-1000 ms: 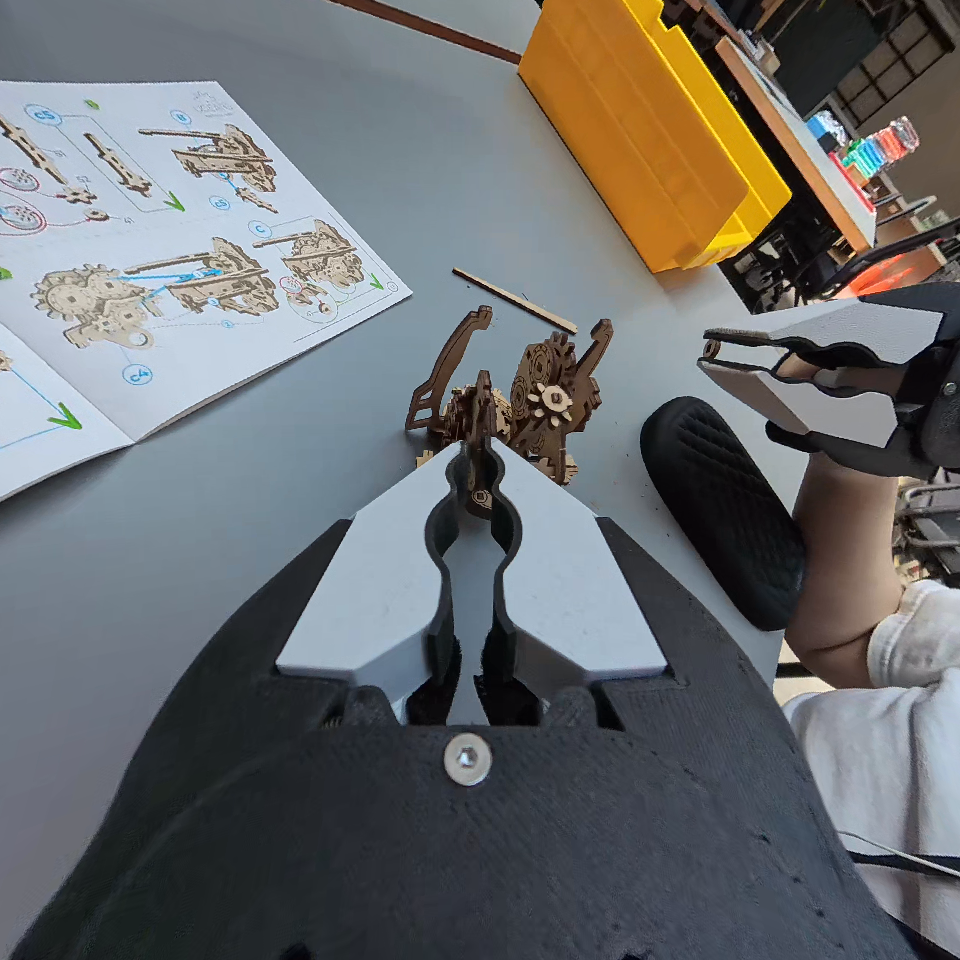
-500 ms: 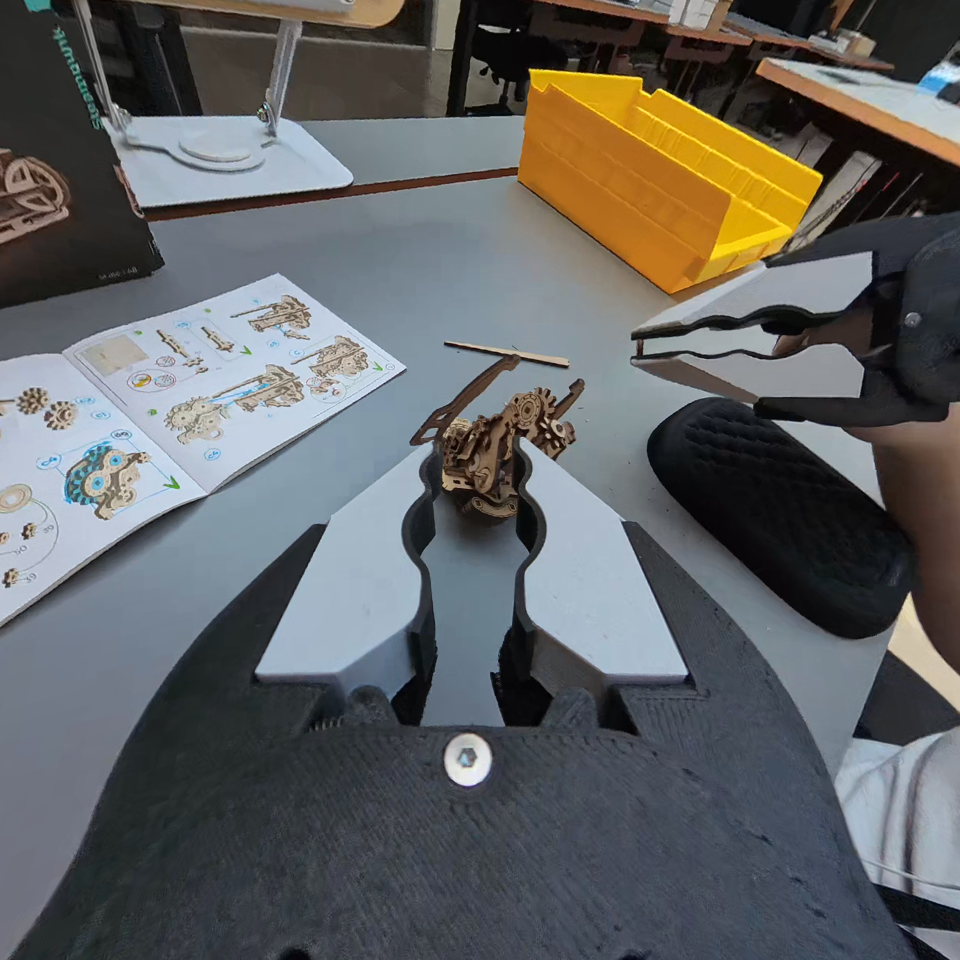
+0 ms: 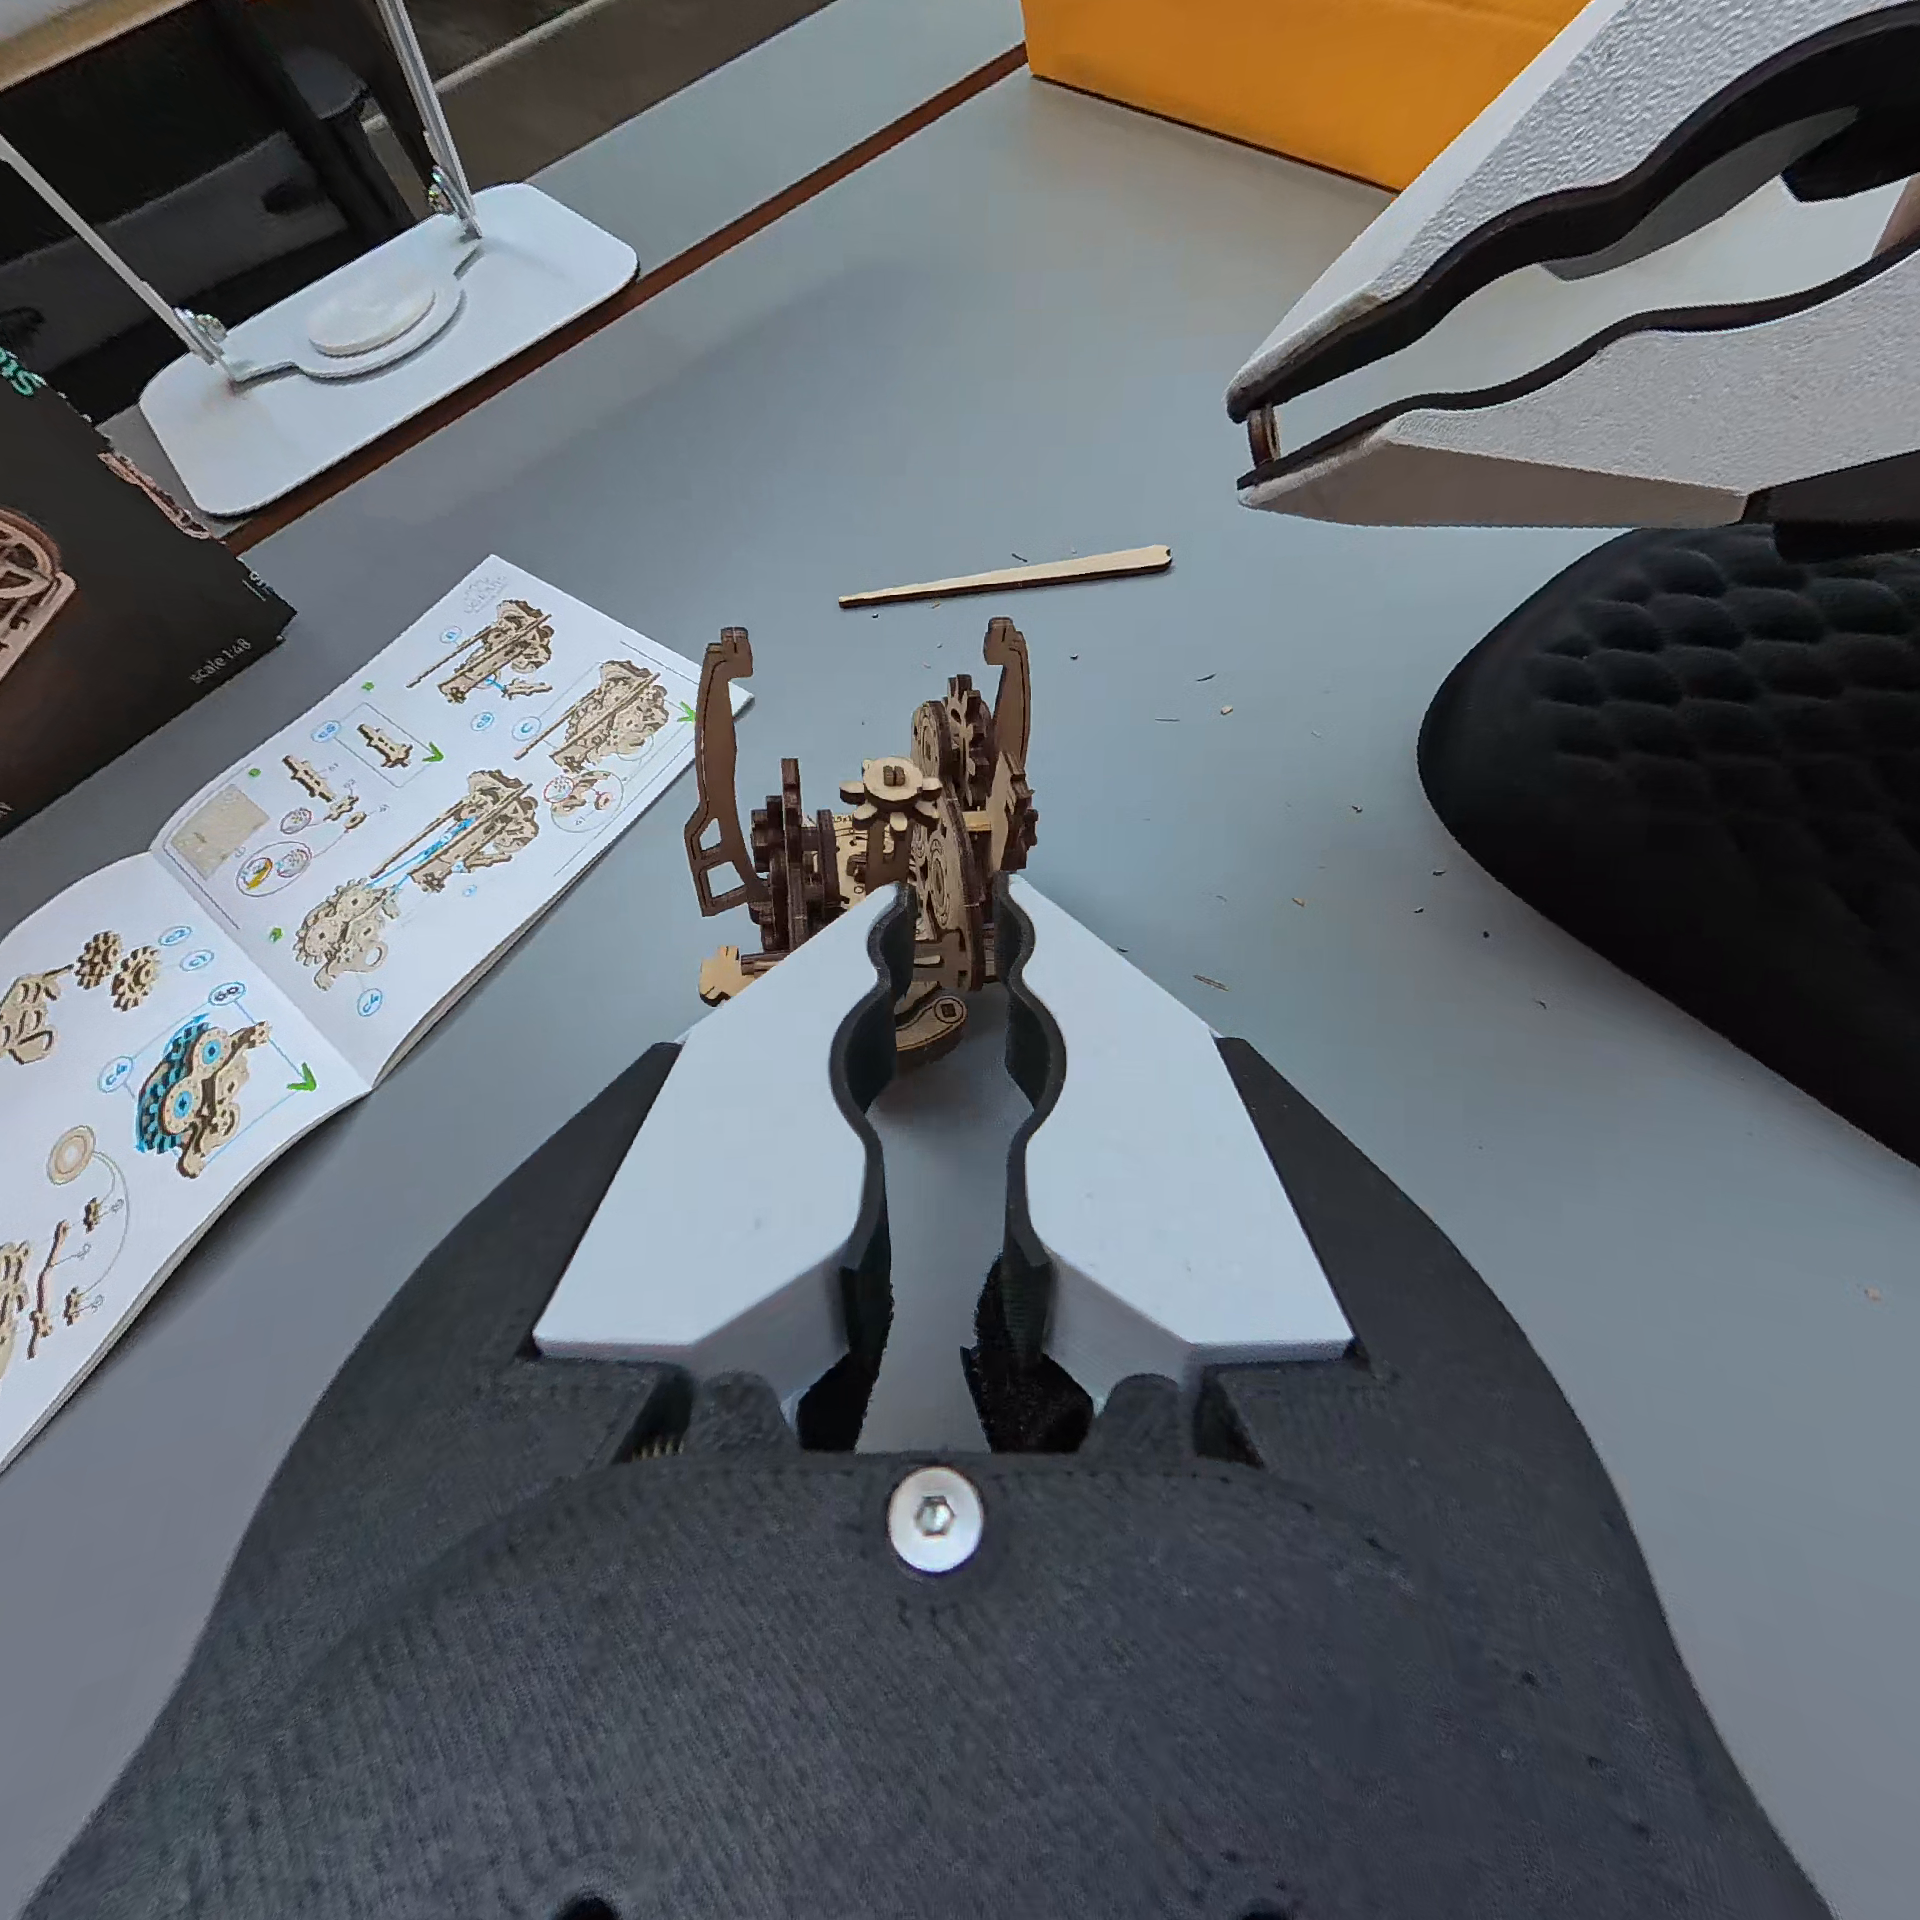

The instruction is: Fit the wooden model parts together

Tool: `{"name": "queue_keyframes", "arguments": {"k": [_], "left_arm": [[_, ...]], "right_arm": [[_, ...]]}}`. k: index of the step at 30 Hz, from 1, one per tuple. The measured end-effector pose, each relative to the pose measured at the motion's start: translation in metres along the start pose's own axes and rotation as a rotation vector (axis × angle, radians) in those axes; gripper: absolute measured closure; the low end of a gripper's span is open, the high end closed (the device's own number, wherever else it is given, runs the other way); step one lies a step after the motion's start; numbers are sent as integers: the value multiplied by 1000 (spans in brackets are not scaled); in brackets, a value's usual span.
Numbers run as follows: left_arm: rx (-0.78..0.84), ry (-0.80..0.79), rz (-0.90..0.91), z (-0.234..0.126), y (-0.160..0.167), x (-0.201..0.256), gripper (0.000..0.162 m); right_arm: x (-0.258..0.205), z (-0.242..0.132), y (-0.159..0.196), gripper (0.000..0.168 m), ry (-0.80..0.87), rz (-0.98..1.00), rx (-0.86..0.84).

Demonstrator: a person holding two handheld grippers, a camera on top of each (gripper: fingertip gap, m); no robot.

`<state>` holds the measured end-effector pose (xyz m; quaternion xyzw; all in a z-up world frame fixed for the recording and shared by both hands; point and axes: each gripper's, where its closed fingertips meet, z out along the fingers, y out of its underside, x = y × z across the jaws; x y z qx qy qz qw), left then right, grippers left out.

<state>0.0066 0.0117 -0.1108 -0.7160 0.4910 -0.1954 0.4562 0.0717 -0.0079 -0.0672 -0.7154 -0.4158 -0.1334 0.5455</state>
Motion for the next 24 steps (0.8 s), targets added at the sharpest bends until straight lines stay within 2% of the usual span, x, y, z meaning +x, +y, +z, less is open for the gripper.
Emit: {"name": "queue_keyframes", "arguments": {"k": [5, 9, 12, 18, 24], "left_arm": [[-21, -11, 37, 5, 0, -2, 159], [-16, 2, -17, 4, -1, -10, 162], [30, 87, -186, 0, -4, -18, 162], [148, 308, -640, -9, -6, -44, 162], [220, 372, -860, -16, -1, -62, 162]], "right_arm": [[0, 0, 0, 160, 0, -2, 0], [0, 0, 0, 160, -1, 1, 0], [-1, 0, 0, 160, -5, 0, -1], [-3, 2, 2, 160, -15, 4, -6], [-5, 3, 3, 160, -24, -2, -12]]}}
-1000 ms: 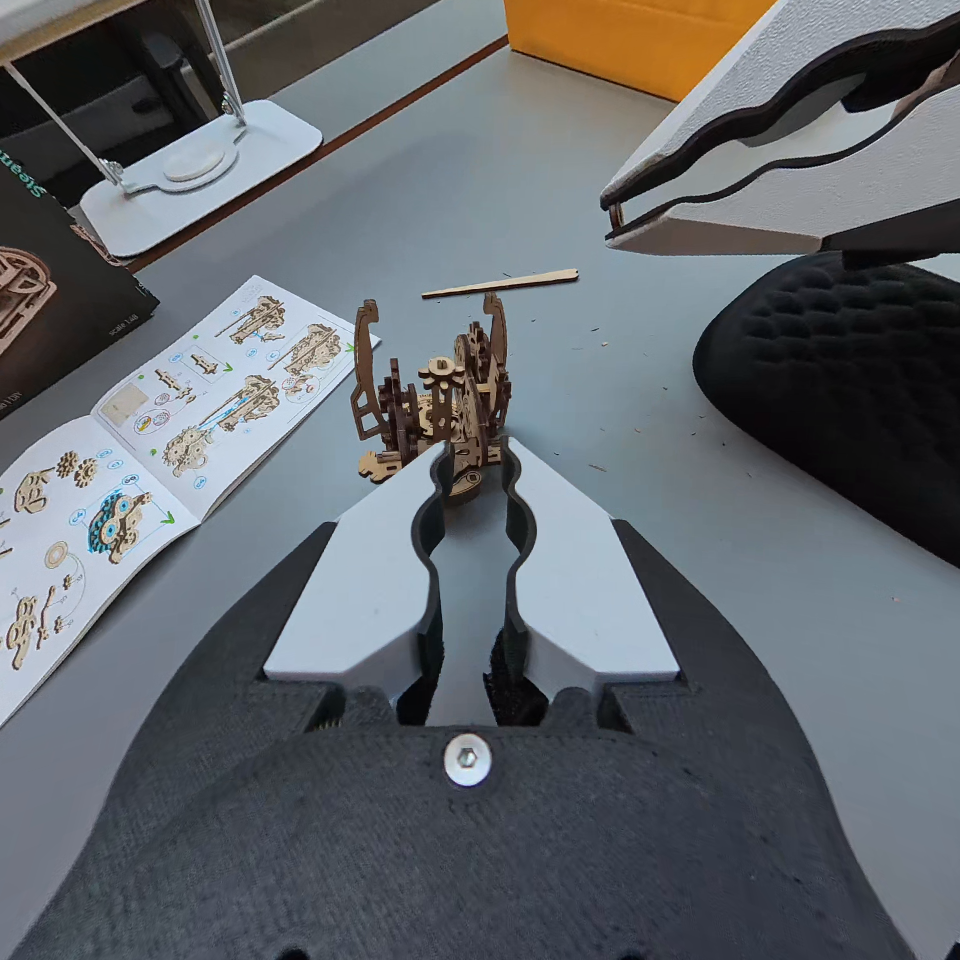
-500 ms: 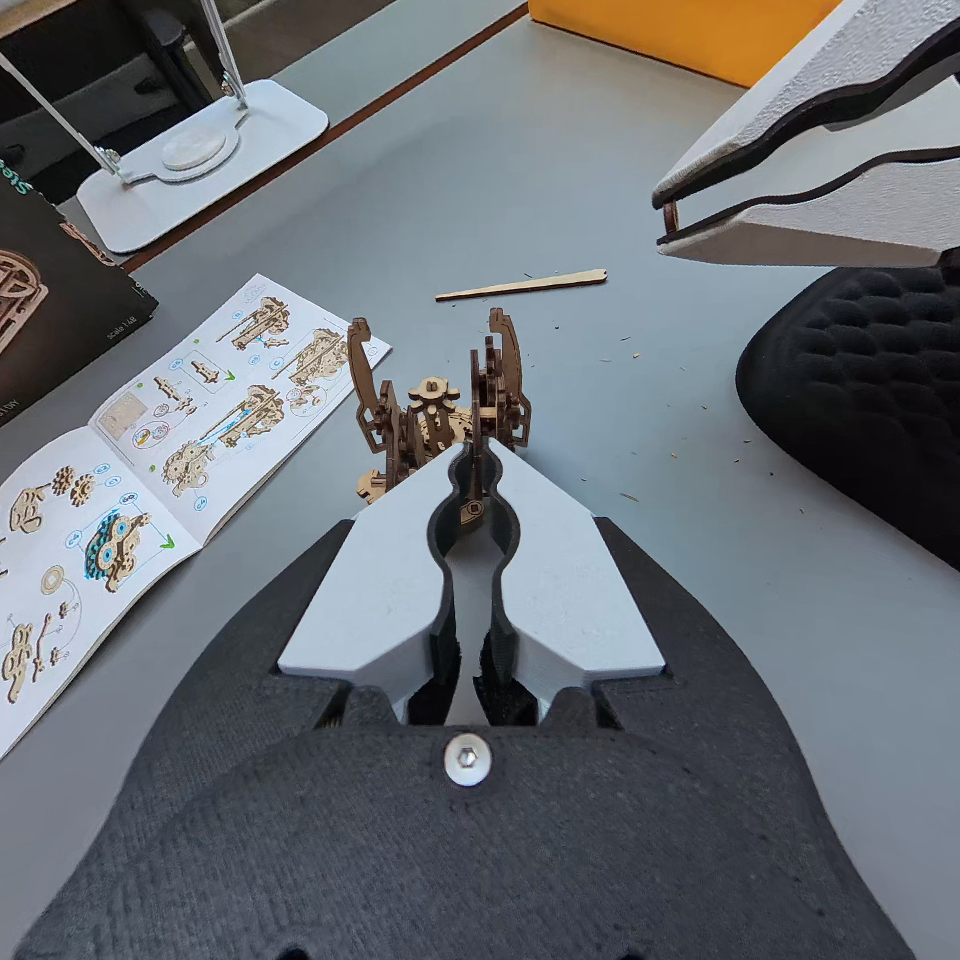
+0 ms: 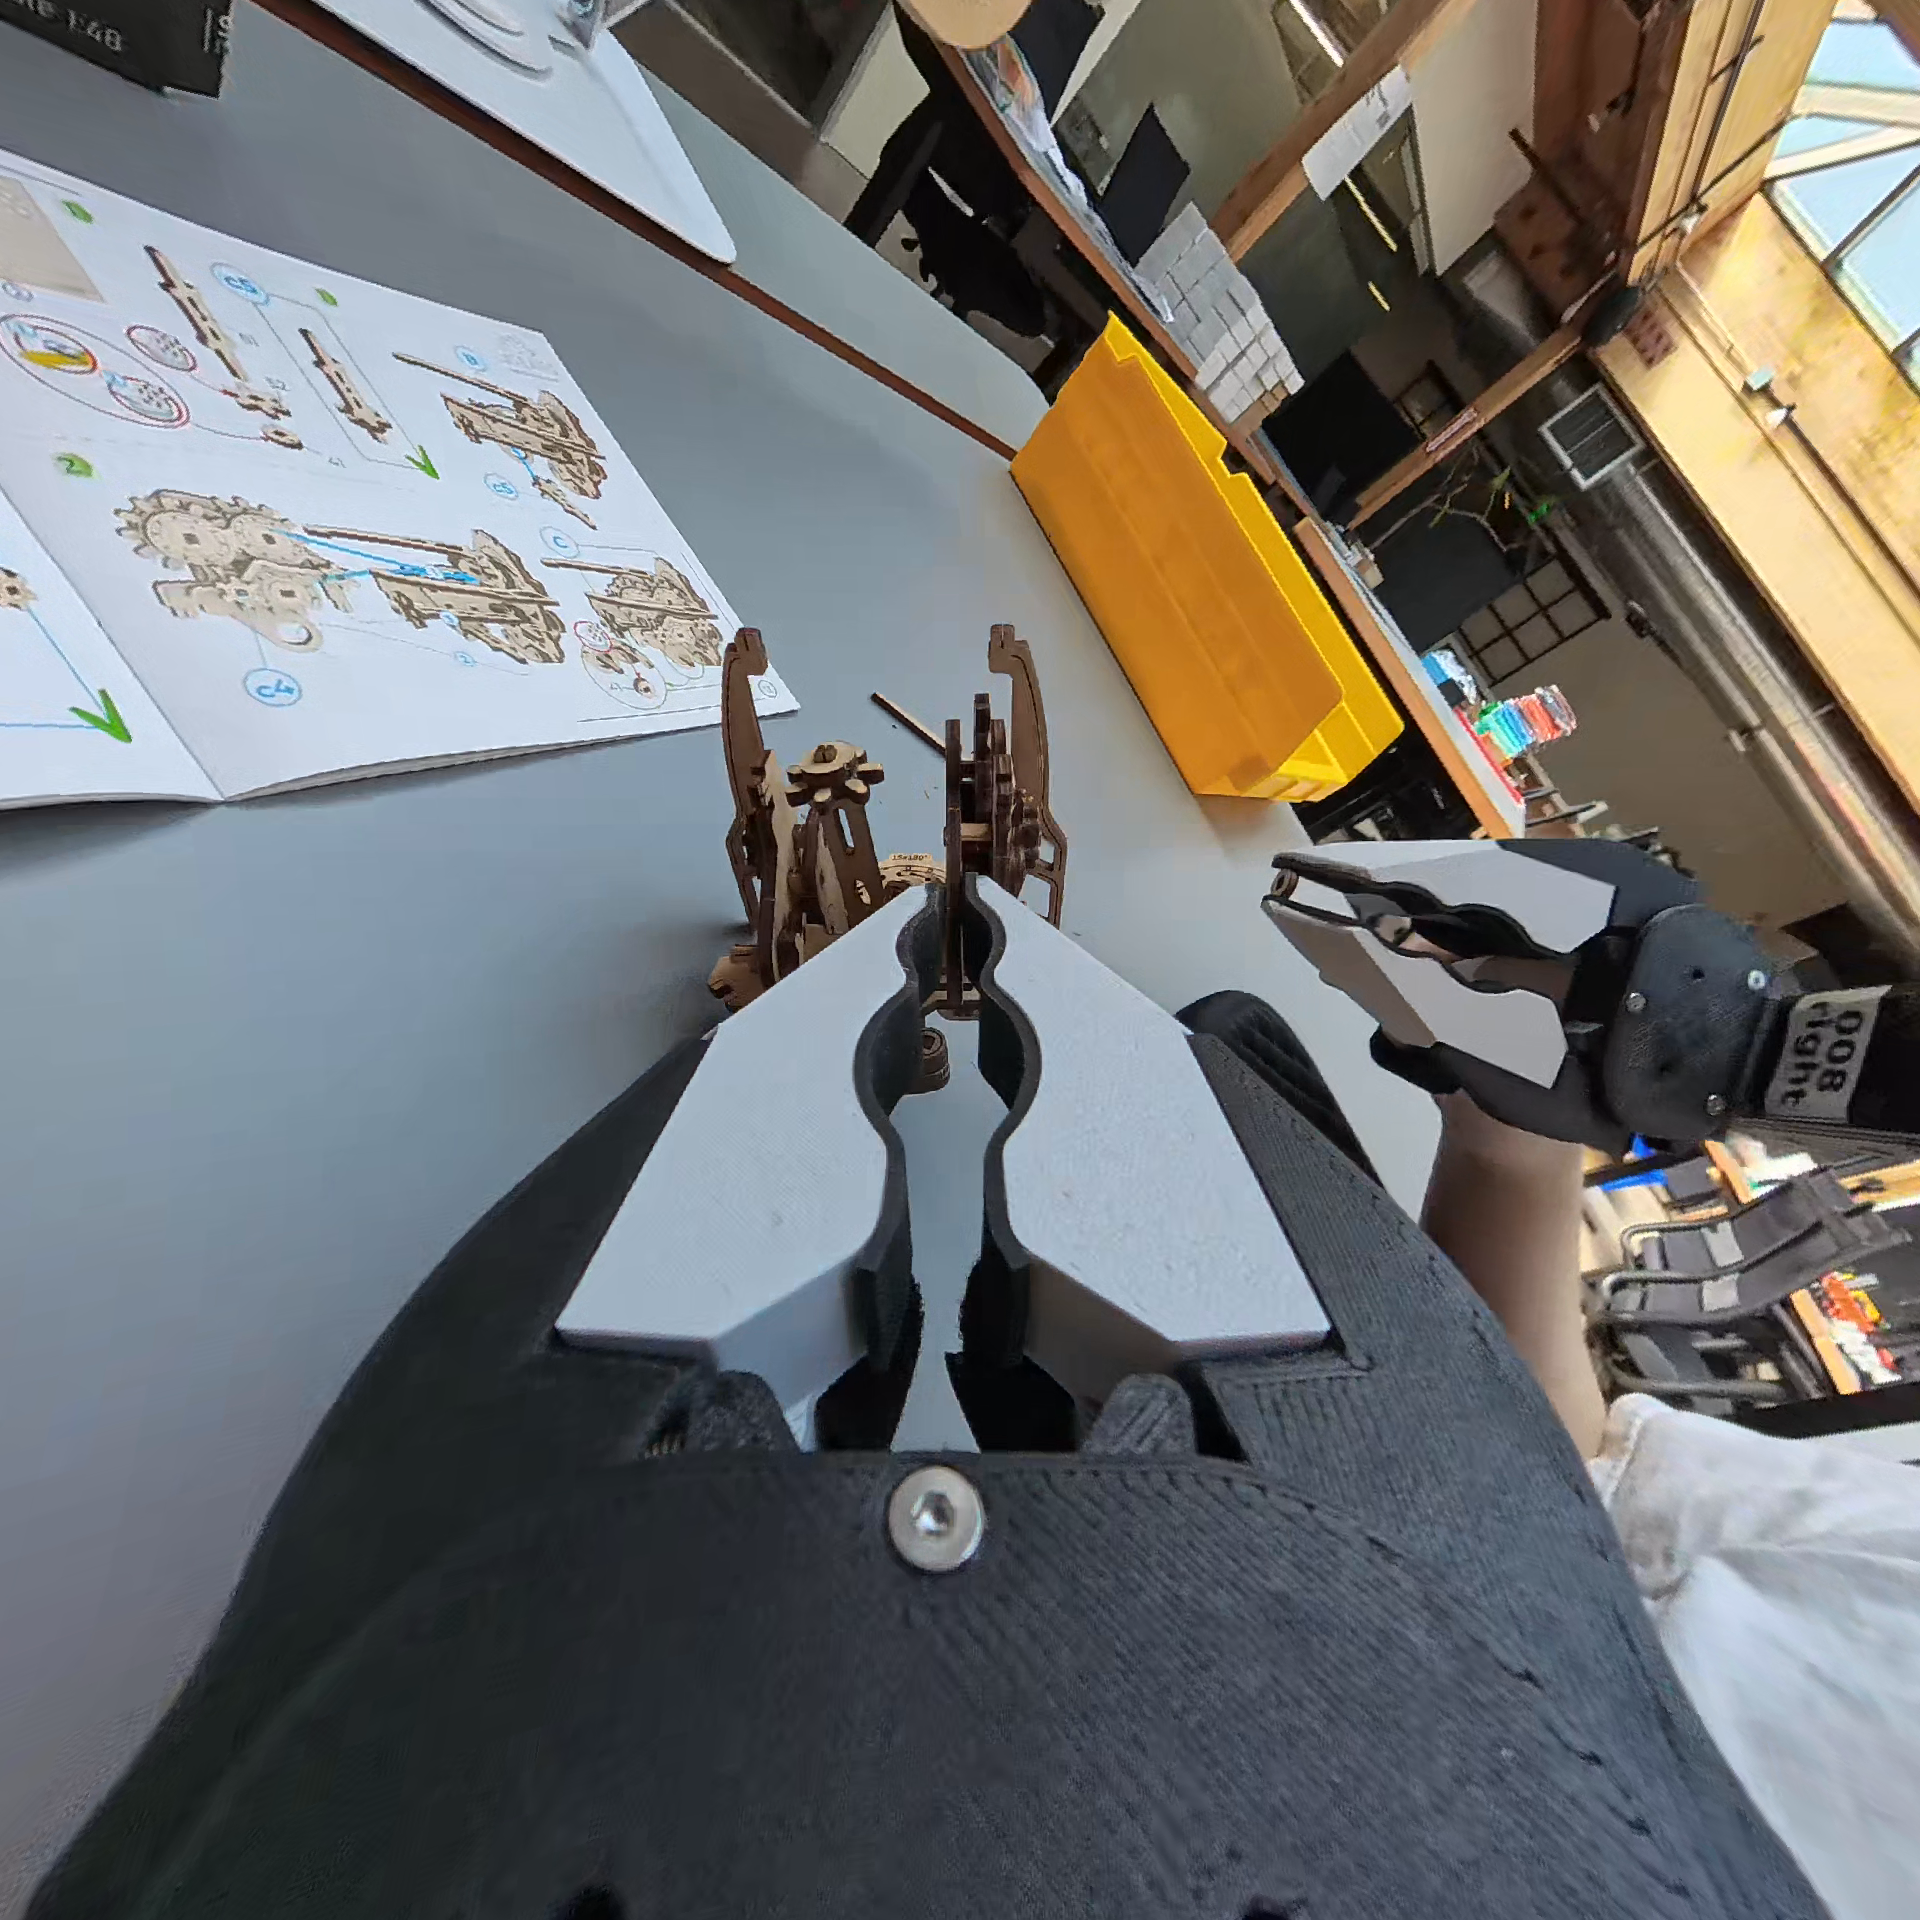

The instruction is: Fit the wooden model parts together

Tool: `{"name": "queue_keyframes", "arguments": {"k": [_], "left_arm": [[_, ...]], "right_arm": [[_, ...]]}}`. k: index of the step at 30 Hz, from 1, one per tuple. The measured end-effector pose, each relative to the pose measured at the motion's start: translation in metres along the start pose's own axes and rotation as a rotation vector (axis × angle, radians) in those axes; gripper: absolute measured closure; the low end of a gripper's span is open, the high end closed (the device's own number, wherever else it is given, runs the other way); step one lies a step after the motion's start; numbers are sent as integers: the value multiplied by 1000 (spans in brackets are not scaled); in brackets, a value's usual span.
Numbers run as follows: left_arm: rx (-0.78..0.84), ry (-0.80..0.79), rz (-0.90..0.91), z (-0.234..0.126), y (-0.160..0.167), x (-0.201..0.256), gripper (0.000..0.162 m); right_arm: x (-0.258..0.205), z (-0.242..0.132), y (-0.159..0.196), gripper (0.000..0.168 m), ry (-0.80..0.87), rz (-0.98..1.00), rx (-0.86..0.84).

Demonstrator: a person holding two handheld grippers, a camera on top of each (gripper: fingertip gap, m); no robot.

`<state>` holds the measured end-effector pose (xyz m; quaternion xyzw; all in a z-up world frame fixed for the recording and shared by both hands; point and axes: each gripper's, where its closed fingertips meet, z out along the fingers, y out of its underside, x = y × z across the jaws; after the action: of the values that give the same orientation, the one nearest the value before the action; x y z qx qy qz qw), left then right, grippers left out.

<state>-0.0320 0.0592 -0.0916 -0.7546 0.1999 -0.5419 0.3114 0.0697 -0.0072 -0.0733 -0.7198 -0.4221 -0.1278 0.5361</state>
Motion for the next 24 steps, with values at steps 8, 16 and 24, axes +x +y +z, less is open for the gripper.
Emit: {"name": "queue_keyframes", "arguments": {"k": [8, 16, 24], "left_arm": [[111, 72, -267, -13, -11, -20, 161], [171, 88, -358, -19, -12, -28, 161], [133, 107, -322, -20, -5, -22, 154]], "right_arm": [[-2, 2, 2, 160, -9, 1, -9], [-5, 5, 5, 160, -25, -4, -21], [-7, 7, 6, 160, -31, -10, -24]]}}
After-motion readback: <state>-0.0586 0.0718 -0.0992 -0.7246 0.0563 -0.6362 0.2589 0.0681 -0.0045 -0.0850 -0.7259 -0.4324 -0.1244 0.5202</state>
